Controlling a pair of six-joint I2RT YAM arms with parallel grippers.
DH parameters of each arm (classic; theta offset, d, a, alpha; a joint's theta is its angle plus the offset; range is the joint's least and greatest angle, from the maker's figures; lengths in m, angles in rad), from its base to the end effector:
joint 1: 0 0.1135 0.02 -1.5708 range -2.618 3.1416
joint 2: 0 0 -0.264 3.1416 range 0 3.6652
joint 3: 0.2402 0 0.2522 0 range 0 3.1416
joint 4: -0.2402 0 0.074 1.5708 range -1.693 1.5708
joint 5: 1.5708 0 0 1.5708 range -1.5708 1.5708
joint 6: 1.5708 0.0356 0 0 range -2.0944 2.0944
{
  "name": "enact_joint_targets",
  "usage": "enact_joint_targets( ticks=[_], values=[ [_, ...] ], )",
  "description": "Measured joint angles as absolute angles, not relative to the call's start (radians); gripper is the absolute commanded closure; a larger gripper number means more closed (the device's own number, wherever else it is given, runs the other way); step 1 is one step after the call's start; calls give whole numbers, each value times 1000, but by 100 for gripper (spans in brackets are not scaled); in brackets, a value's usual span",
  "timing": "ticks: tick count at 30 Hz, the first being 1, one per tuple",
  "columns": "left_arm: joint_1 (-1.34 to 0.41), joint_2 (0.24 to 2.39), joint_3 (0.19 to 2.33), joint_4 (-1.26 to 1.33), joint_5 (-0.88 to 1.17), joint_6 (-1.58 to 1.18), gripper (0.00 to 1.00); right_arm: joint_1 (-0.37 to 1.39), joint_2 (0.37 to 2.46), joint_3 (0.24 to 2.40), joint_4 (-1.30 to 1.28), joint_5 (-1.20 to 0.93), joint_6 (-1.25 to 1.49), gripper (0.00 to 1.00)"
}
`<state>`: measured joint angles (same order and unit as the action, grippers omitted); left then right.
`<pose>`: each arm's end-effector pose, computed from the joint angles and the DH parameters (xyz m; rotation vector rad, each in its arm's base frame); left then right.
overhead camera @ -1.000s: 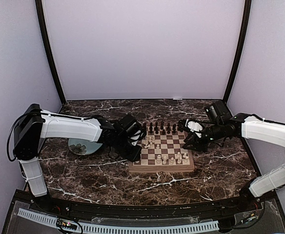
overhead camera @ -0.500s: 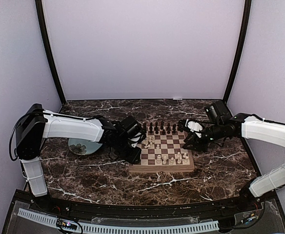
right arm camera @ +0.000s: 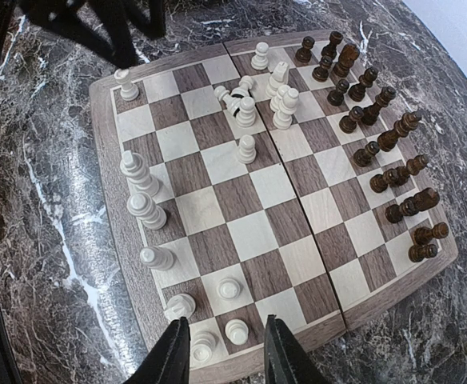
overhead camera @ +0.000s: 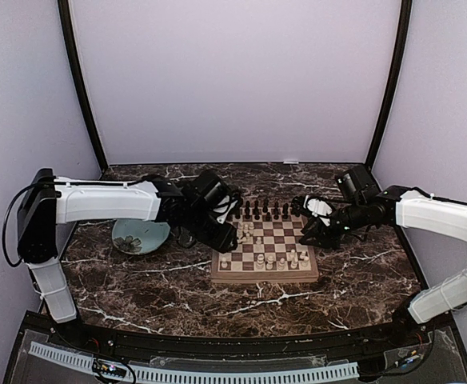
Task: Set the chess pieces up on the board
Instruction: Place the rook at a1, then pick up the pawn from the chessboard.
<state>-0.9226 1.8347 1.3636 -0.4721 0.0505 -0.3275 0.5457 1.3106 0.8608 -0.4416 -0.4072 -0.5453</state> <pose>0.2393 -0.3189 0.2220 0.7849 2.4867 -0.5486 0.2199 0.1500 0.2331 -1.4062 1.9768 0.4997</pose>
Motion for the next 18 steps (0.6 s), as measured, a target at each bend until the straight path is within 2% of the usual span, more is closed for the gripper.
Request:
enact_joint_targets(
  ticks=[7, 11, 18],
  values=[
    [-804, 1814, 1425, -417, 28, -328, 65, 546, 1311, 861, -442, -407, -545, 66],
    [-773, 1888, 1503, -402, 24, -332, 74, 546, 1310, 861, -442, -406, -545, 67],
    [-755, 2008, 1593, -402, 43, -338, 70, 546, 1310, 861, -442, -403, -545, 67]
  ],
)
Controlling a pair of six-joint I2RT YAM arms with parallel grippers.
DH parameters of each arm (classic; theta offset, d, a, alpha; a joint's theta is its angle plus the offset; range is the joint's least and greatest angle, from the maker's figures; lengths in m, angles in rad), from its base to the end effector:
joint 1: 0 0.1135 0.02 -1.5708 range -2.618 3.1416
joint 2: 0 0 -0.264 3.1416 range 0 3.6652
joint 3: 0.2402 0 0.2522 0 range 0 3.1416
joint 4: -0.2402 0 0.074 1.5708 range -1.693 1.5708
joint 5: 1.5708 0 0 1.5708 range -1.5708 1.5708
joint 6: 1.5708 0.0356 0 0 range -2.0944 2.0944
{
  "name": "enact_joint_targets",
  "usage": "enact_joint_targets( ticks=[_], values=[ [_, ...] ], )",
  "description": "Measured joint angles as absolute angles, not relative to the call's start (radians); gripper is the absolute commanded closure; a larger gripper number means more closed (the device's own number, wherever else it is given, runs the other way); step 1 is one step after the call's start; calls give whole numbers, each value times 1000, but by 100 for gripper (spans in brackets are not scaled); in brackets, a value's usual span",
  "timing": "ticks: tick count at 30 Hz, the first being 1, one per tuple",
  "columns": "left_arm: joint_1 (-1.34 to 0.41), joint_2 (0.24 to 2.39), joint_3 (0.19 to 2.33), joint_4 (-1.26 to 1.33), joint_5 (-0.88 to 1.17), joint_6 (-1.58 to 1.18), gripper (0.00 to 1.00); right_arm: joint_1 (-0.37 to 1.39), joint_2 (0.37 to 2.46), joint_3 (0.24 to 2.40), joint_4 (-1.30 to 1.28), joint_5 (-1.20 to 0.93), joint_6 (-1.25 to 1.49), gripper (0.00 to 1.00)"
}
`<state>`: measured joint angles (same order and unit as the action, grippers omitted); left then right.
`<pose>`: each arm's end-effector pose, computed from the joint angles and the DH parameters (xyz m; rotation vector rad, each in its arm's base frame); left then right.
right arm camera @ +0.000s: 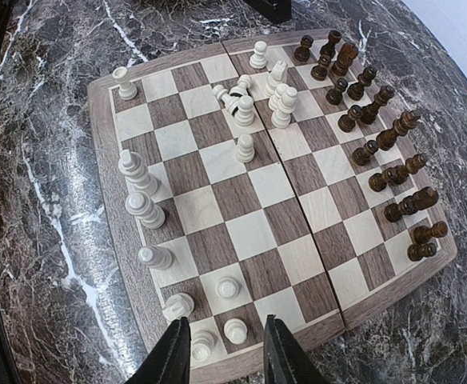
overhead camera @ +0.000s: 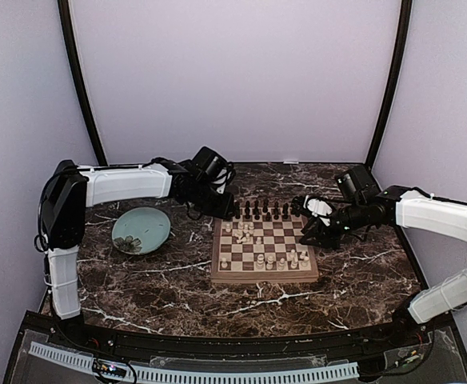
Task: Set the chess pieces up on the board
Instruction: Pick up the pawn from the chessboard.
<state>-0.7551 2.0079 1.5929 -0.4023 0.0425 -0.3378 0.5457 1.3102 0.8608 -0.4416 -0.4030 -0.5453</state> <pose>0.3304 -0.3130 0.2289 0.5304 2.4052 -0.5511 0.2199 0.1499 0.2332 -1.4050 1.9781 0.4945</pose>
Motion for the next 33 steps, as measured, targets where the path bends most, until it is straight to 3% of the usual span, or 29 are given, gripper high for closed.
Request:
enact_joint_targets(
  ticks=[33],
  values=[
    [-738, 2123, 1664, -474, 71, -356, 73, 546, 1309, 861, -442, -402, -546, 67]
  ],
)
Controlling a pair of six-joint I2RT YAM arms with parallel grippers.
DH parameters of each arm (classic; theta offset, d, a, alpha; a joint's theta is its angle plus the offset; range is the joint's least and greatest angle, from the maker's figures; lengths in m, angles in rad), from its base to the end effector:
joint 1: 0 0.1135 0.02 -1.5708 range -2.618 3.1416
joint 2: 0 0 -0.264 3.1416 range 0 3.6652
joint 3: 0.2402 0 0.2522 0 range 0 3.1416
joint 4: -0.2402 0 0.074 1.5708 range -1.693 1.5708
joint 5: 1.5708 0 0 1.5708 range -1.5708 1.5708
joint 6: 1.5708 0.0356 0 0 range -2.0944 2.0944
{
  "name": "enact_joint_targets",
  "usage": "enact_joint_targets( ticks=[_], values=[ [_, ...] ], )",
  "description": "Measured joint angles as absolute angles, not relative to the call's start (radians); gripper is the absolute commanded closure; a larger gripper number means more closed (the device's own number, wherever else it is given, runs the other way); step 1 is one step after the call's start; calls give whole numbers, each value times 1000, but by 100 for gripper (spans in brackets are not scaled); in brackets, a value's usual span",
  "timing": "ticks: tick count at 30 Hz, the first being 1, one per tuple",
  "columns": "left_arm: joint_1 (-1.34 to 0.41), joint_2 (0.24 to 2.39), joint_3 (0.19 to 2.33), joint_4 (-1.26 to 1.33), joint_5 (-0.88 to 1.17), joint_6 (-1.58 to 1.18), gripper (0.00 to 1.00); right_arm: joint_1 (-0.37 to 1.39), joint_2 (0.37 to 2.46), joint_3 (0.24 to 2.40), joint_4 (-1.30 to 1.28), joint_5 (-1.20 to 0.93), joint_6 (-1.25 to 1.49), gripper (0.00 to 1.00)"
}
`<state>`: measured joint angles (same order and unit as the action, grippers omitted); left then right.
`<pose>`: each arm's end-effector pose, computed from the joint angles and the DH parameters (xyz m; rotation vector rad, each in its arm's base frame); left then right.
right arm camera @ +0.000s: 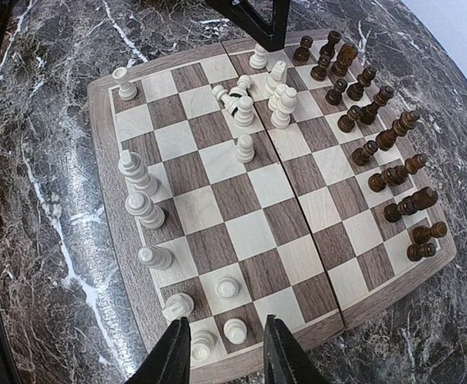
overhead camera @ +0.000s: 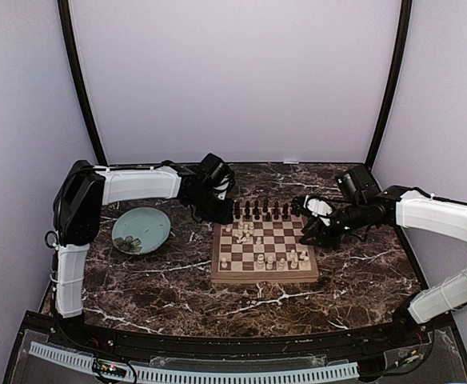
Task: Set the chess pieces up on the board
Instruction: Pick up the pawn from the chessboard.
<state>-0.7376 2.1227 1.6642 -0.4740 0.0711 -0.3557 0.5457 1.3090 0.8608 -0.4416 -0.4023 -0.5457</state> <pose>0.3460 -0.3179 0.1957 0.5201 2.5304 -0.5222 0.2198 0.1498 0.2335 -1.4048 1.9769 0.4932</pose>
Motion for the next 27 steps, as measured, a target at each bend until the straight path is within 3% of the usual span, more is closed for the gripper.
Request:
enact_joint_targets(
  ticks=[5, 19, 27],
  values=[
    [-738, 2143, 1686, -474, 81, -356, 70, 546, 1309, 861, -442, -402, -546, 67],
    [-738, 2149, 1686, -513, 93, -356, 72, 546, 1309, 861, -441, -402, -546, 67],
    [-738, 2149, 1686, -521, 91, -360, 84, 546, 1309, 861, -442, -402, -546, 67]
  ],
)
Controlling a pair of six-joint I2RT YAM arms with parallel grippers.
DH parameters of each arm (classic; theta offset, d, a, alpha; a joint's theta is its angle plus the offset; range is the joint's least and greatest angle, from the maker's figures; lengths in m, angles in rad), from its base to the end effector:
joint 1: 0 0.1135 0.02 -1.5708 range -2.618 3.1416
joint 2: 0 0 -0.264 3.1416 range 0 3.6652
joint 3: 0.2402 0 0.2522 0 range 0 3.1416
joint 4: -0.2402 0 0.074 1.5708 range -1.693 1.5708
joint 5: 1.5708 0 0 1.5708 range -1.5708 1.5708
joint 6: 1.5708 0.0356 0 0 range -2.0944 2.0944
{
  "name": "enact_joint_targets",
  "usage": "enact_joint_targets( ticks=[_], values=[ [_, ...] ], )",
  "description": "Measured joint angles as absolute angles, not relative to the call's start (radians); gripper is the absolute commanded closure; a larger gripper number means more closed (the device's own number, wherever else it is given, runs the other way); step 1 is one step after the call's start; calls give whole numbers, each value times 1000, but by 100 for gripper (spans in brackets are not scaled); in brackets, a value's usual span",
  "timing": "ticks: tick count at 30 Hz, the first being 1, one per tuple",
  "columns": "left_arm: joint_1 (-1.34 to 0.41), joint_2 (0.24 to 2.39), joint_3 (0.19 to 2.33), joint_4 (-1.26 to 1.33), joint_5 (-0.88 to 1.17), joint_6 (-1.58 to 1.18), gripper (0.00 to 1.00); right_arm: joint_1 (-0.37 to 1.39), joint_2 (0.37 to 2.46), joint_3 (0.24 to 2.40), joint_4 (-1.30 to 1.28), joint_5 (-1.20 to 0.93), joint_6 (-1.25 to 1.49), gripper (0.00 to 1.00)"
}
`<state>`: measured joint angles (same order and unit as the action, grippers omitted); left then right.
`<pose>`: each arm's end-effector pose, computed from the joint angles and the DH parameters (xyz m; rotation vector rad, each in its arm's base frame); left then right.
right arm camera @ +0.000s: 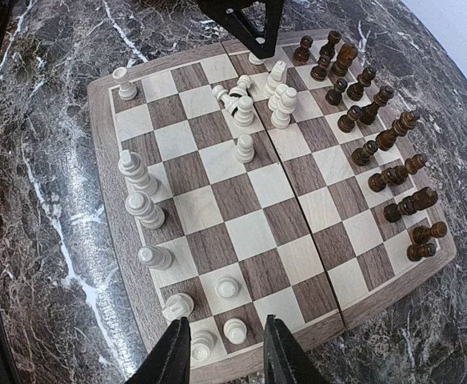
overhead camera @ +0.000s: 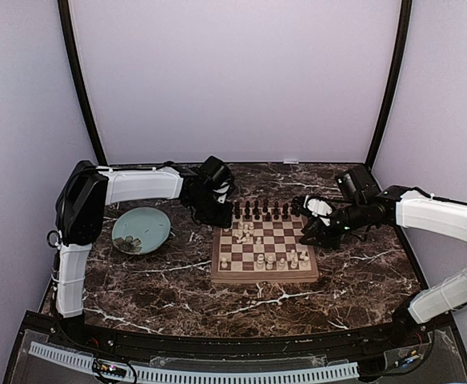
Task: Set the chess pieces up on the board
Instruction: Pick up the pawn from the chessboard, then place the pawn on a2.
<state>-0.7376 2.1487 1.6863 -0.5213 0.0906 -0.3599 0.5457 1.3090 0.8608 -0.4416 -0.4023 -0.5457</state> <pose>0.3463 -0.3190 0.1879 0.5310 2.5854 -0.5182 0.2198 0.1498 0.2335 -1.4048 1.9769 0.4932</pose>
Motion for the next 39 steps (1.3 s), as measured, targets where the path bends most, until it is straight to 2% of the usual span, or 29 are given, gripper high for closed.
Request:
enact_joint_targets(
  ticks=[4, 22, 39],
  values=[
    [-738, 2149, 1686, -525, 91, -360, 89, 546, 1309, 861, -441, -402, -546, 67],
    [-852, 2005, 1583, -588, 71, -352, 90, 546, 1312, 861, -442, -402, -546, 67],
    [-853, 1995, 1502, -619, 108, -352, 90, 546, 1316, 861, -442, -402, -548, 67]
  ],
)
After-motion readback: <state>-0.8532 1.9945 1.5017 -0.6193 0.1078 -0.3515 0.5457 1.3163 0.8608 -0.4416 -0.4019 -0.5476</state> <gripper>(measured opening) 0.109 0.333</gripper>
